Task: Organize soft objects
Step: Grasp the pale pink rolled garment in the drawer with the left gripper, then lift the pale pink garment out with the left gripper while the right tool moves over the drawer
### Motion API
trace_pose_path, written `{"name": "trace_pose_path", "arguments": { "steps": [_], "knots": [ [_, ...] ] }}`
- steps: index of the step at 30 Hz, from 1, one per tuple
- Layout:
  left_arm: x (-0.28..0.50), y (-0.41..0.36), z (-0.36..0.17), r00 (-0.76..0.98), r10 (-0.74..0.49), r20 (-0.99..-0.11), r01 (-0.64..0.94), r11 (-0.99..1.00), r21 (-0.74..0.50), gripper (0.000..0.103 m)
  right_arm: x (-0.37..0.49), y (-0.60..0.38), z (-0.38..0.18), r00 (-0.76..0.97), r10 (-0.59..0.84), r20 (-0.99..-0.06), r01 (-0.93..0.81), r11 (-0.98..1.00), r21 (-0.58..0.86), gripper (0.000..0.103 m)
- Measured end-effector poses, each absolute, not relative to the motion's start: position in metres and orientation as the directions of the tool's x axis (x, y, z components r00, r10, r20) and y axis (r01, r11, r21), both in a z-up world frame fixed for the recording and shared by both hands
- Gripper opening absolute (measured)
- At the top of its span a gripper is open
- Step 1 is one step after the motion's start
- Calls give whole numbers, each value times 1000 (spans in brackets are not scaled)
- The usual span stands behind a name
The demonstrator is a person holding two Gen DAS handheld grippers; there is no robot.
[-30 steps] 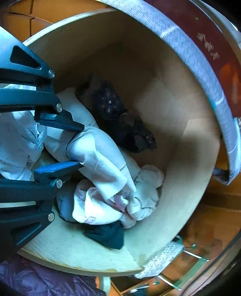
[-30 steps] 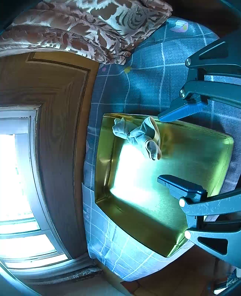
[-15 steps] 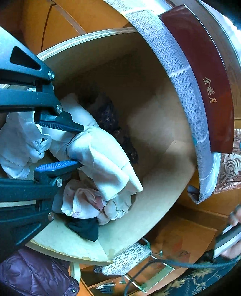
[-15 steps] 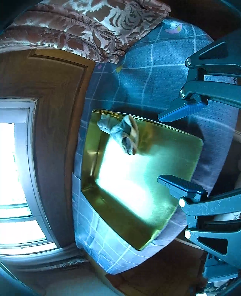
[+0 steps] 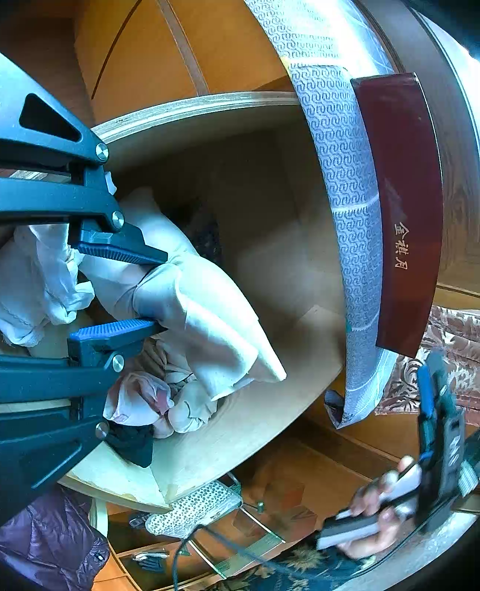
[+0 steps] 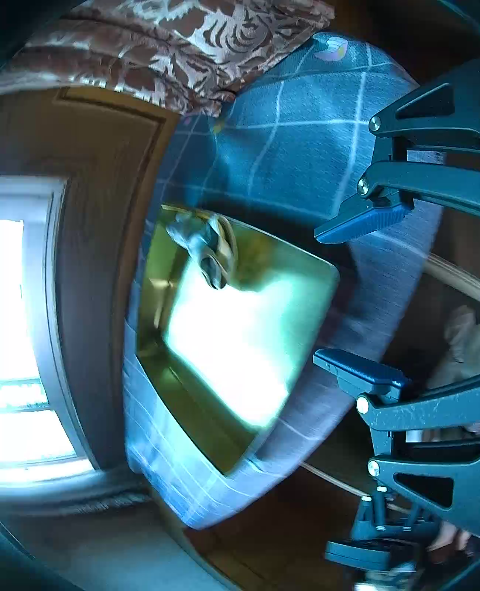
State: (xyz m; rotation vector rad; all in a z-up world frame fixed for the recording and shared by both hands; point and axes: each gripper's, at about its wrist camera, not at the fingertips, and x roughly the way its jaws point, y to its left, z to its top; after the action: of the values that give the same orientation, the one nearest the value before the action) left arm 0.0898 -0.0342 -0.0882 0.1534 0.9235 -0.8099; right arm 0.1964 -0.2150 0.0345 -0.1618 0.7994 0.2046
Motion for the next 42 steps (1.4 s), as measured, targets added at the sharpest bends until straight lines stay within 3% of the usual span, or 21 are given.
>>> {"name": "trace_pose_path", "arguments": {
  "steps": [7,18,28,42],
  "knots": [
    [95,-26,-88,347,-583,-734,664,706,-247,28,149,-195,-5,560,159,-813,-418,901,-112,60],
    [100,-14,-84,358,-596,-719,648,713,-268,28,92,-153,-91,334,92,-938,-636,756,-152,60],
    [98,-11,-81,367,-612,-700,642,712,-286,28,74,-131,-137,214,31,-976,-721,679,-137,60],
    [95,0,-71,391,-634,-667,632,712,-306,28,69,-129,-162,198,-27,-980,-724,670,-165,60]
  ]
}}
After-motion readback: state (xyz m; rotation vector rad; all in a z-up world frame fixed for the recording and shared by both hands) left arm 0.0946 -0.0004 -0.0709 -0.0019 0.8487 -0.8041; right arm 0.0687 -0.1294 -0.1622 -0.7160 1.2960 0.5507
